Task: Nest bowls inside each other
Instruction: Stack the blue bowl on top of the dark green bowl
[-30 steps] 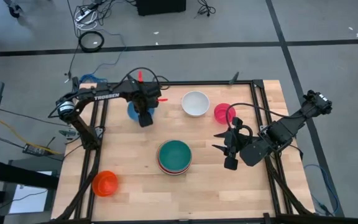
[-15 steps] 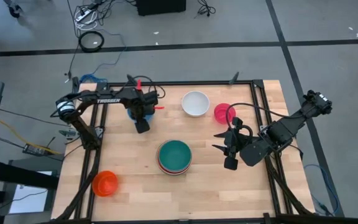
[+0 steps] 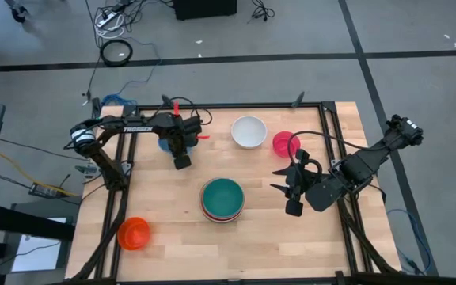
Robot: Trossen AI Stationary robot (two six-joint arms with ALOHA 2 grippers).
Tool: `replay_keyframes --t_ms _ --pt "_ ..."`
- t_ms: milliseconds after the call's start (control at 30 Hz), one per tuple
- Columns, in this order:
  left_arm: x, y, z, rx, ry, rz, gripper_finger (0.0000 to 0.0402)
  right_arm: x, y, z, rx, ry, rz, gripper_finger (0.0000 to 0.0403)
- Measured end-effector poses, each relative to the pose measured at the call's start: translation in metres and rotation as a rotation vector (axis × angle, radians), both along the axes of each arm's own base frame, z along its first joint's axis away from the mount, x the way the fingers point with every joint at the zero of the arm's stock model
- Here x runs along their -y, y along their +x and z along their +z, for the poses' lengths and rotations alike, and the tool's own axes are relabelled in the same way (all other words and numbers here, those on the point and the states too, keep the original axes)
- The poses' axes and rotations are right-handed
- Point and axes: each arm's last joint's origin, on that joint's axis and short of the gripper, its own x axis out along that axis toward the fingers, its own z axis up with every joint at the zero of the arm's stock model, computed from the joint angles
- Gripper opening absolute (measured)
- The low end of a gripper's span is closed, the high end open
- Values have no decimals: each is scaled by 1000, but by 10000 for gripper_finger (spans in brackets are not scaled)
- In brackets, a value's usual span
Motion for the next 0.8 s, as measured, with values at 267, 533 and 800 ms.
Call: replay_keyframes --t_ms 267,533,800 --pt "25 22 22 7 86 -93 4 1 0 -1 -4 -14 -9 158" --pt "73 39 103 213 187 -164 3 10 -11 -8 -52 -50 -155 158" --pt "138 50 151 464 121 -271 2 15 -17 -12 -65 -24 -248 158"
